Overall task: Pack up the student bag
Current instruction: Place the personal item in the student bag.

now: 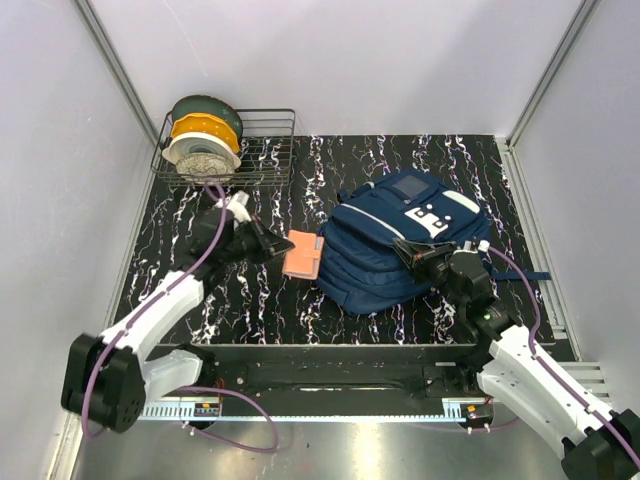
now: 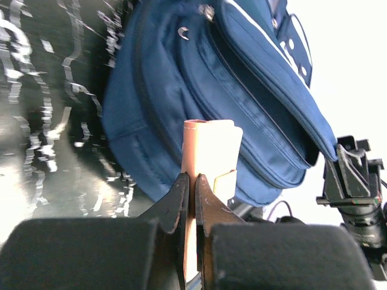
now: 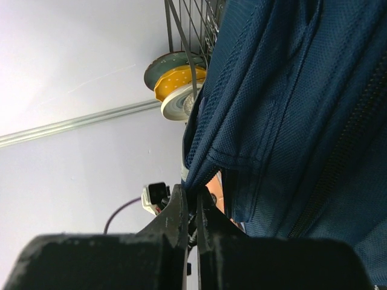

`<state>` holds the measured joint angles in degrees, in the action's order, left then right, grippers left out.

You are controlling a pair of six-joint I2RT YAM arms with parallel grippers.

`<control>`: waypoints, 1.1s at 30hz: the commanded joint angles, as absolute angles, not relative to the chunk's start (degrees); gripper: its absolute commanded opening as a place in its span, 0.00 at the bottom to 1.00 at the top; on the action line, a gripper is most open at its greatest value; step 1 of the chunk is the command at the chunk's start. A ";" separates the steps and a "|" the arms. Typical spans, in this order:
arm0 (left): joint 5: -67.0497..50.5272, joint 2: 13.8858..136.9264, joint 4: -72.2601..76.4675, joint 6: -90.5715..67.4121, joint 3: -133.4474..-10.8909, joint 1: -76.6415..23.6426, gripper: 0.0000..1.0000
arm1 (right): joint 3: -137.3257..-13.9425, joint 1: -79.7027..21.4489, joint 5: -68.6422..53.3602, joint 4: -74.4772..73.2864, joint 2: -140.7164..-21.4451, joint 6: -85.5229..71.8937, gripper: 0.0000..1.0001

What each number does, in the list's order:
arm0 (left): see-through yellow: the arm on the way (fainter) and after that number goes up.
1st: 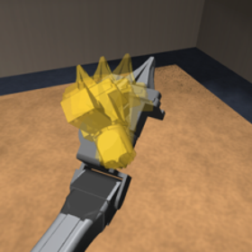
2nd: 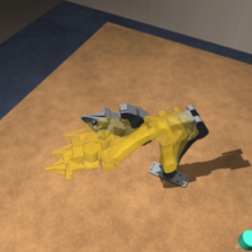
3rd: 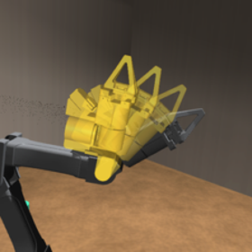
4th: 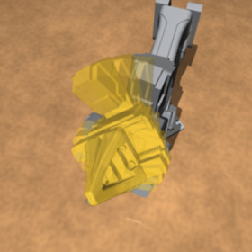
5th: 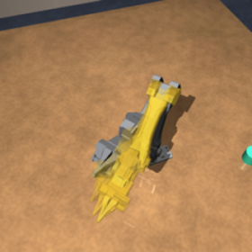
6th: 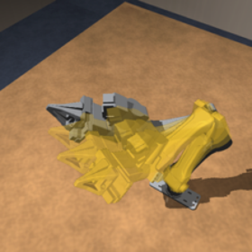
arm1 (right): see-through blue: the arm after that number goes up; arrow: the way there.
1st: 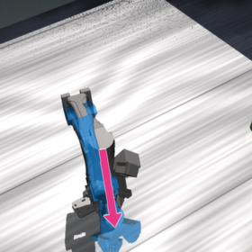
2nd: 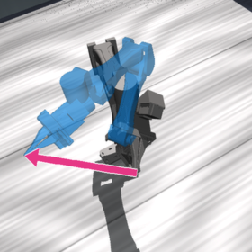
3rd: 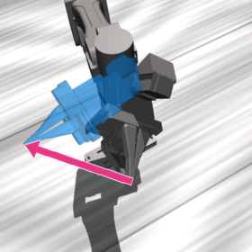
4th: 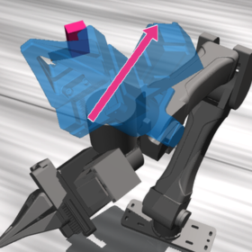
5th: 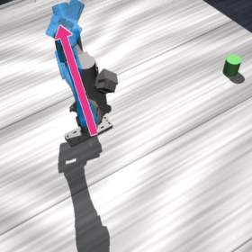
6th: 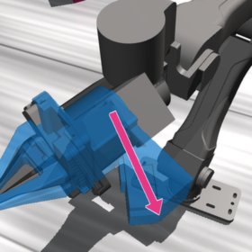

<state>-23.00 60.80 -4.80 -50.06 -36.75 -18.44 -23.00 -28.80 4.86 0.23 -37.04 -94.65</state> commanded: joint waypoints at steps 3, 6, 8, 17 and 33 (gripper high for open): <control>-31.64 69.69 14.91 -61.77 -42.88 -25.04 0.00 | -26.11 -28.39 0.71 10.19 -35.69 -87.45 0.00; -32.69 72.77 20.98 -66.07 -42.98 -26.54 0.00 | -24.79 -28.39 0.18 11.51 -34.89 -86.31 0.00; -33.65 74.96 22.93 -67.49 -43.15 -27.42 0.00 | -24.35 -28.39 0.18 11.34 -34.37 -85.26 0.00; -34.71 79.19 28.39 -72.68 -41.93 -30.76 0.00 | -21.45 -28.39 -1.15 15.46 -32.43 -83.40 0.00; -28.05 72.69 23.22 -72.95 -36.56 -32.08 0.00 | -22.59 -28.39 -1.49 17.14 -33.14 -81.57 0.00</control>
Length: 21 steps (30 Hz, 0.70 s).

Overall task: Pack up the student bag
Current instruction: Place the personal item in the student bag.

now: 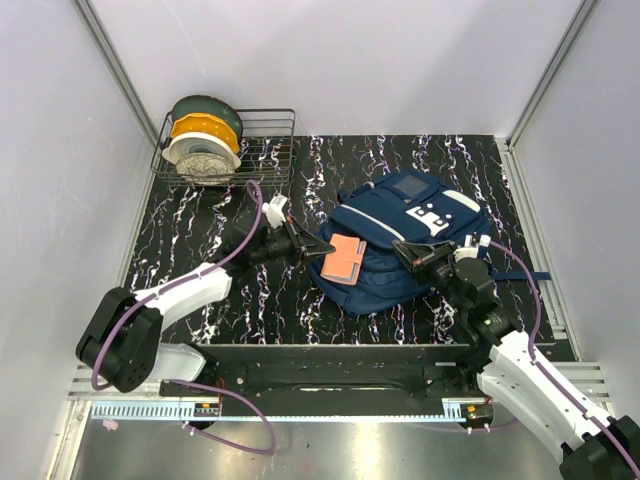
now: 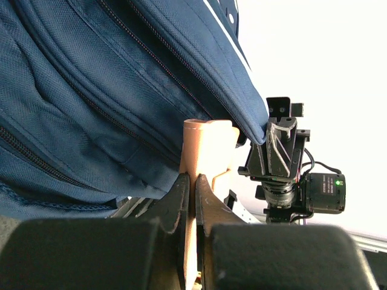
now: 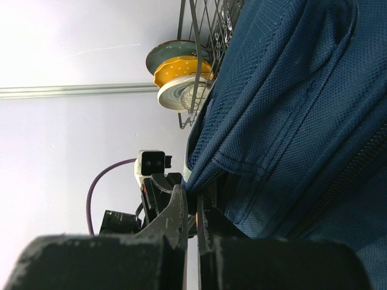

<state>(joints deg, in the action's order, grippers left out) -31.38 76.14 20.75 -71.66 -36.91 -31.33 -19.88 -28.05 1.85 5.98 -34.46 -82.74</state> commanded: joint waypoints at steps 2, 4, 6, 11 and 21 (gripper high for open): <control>-27.68 72.60 23.02 -72.86 -36.91 -32.08 0.00 | -22.59 -28.39 -1.23 17.05 -32.70 -81.30 0.00; -29.08 73.39 25.47 -74.61 -36.30 -32.25 0.00 | -22.50 -28.39 -1.14 17.49 -33.05 -81.39 0.00; -28.92 73.91 26.89 -75.76 -35.42 -32.87 0.00 | -22.67 -28.39 -1.49 18.28 -33.40 -81.04 0.00; -29.53 75.67 28.82 -76.64 -35.77 -33.66 0.00 | -22.85 -28.39 -2.81 20.30 -34.72 -81.04 0.00; -29.27 81.64 34.54 -79.80 -37.00 -34.10 0.00 | -23.82 -28.39 -5.97 24.08 -35.16 -77.09 0.00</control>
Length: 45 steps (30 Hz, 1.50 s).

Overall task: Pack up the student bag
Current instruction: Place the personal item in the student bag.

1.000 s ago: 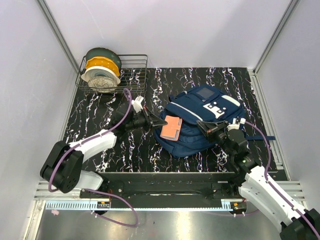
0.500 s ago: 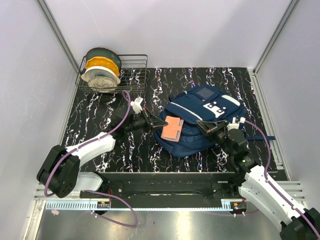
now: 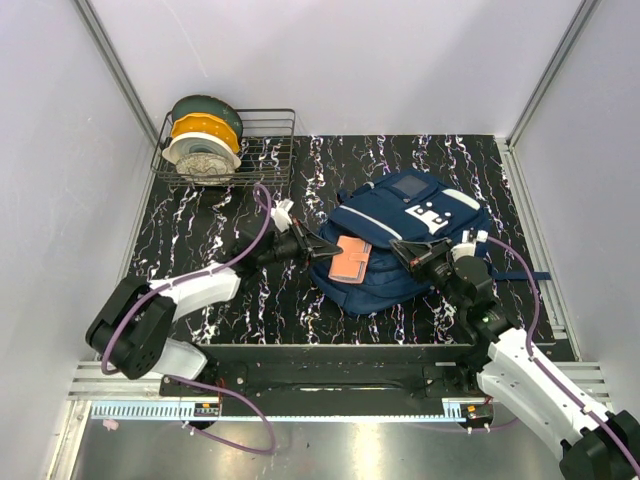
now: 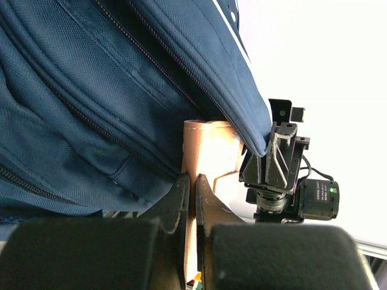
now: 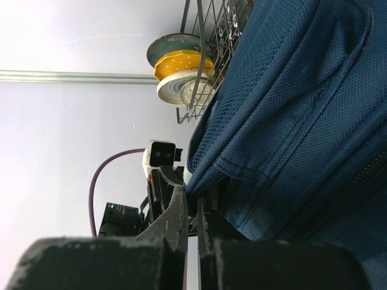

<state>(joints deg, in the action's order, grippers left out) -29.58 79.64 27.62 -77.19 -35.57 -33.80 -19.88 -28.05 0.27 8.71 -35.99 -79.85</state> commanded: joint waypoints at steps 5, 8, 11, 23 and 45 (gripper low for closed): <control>-28.92 85.86 41.11 -83.57 -39.28 -34.10 0.00 | -22.68 -28.39 -9.92 26.98 -35.25 -75.58 0.00; -28.47 88.15 44.11 -86.65 -40.51 -34.01 0.00 | -20.83 -28.39 -10.72 26.90 -34.02 -76.46 0.00; -25.58 89.47 45.89 -88.60 -40.43 -34.01 0.00 | -19.95 -28.39 -10.72 25.49 -32.17 -76.29 0.00; 5.96 80.33 31.73 -83.15 -45.26 -37.52 0.00 | -18.11 -28.39 -12.82 22.93 -28.47 -73.92 0.00; 7.47 95.54 43.76 -93.34 -53.71 -47.37 0.31 | -15.56 -28.39 -18.81 22.59 -30.50 -72.07 0.00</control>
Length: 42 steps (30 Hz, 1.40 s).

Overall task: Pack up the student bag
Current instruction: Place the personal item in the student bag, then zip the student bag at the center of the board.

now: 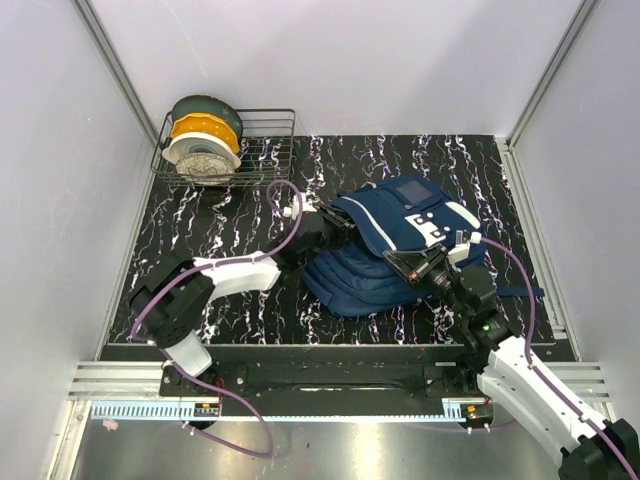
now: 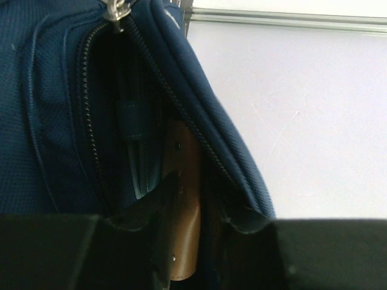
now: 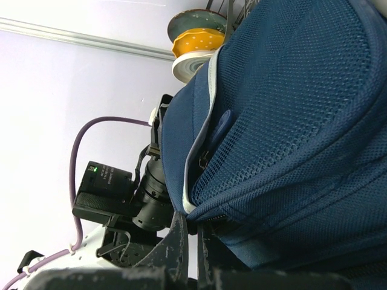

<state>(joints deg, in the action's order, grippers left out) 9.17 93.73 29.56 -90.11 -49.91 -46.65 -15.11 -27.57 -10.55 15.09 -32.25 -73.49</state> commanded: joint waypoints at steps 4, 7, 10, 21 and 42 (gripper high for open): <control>7.47 90.81 44.22 -89.76 -50.54 -45.97 0.53 | -13.98 -28.48 -16.10 21.36 -27.87 -73.73 0.00; 5.63 86.59 36.78 -84.57 -50.01 -44.65 0.63 | -14.50 -28.39 -11.98 15.31 -24.09 -73.31 0.00; 3.61 83.77 33.32 -81.83 -47.82 -44.21 0.70 | -16.08 -28.39 -9.07 11.17 -22.24 -71.89 0.01; -7.56 73.14 25.44 -69.03 -36.04 -43.94 0.69 | -21.88 -28.39 5.06 -17.59 -18.29 -74.79 0.01; -23.26 79.24 5.09 -32.61 -58.35 -30.08 0.90 | -38.05 -28.48 12.83 -49.92 -19.77 -72.95 0.96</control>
